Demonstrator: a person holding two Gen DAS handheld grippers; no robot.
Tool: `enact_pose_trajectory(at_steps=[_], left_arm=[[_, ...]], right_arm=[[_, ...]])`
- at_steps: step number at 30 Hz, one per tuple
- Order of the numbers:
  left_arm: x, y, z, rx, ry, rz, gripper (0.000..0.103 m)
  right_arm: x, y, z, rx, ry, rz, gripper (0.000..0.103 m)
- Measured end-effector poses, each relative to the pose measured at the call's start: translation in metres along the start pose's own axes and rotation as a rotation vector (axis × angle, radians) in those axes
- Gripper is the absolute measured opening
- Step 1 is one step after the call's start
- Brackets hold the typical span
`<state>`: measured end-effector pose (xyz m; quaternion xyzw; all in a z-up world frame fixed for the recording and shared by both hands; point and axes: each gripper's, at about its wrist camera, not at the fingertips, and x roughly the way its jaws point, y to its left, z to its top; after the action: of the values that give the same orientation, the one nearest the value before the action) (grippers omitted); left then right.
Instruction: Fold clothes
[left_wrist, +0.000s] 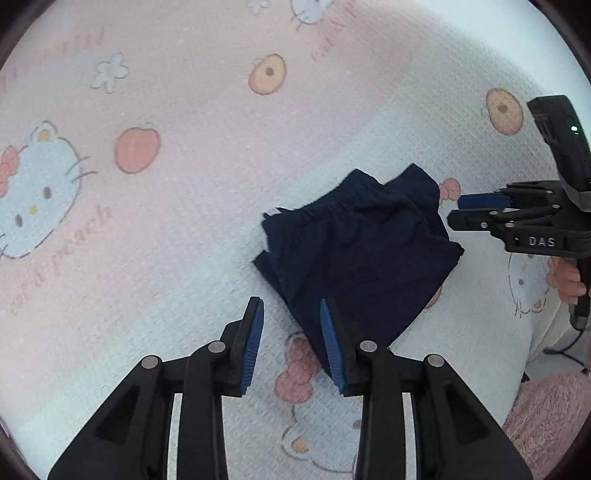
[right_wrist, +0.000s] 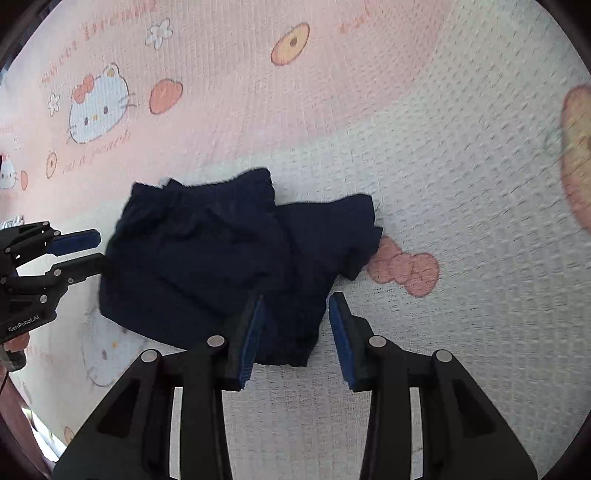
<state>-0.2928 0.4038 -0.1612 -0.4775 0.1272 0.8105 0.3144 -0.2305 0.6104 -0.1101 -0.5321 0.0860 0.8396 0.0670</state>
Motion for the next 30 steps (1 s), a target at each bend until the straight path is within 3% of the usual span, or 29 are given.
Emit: enact_pose_trajectory(at_steps=[3,5,8,16,22,27,30], left_arm=[[-0.031,0.011,-0.001,-0.046,-0.012,0.055,0.049],[-0.053,0.019,-0.003,-0.062,-0.024,0.096,0.05],[-0.095,0.047,-0.014,-0.098,-0.039,0.138,0.051],[-0.218,0.14,-0.06,-0.379,-0.107,0.236,0.054],[-0.288,0.19,-0.096,-0.428,-0.149,0.371,0.055],[-0.329,0.211,-0.123,-0.465,-0.175,0.407,0.055],[-0.344,0.211,-0.131,-0.464,-0.192,0.413,0.055]], right_arm=[[-0.031,0.03,0.017,-0.003,-0.051,0.017,0.04],[-0.054,0.061,0.021,-0.034,-0.08,0.006,0.056],[-0.082,0.112,0.023,-0.073,-0.132,0.021,0.064],[-0.101,0.258,-0.005,-0.116,-0.148,0.014,0.064],[-0.118,0.336,-0.023,-0.082,-0.177,0.108,0.064],[-0.136,0.384,-0.03,-0.108,-0.201,0.05,0.067],[-0.15,0.402,-0.032,-0.104,-0.229,0.078,0.067]])
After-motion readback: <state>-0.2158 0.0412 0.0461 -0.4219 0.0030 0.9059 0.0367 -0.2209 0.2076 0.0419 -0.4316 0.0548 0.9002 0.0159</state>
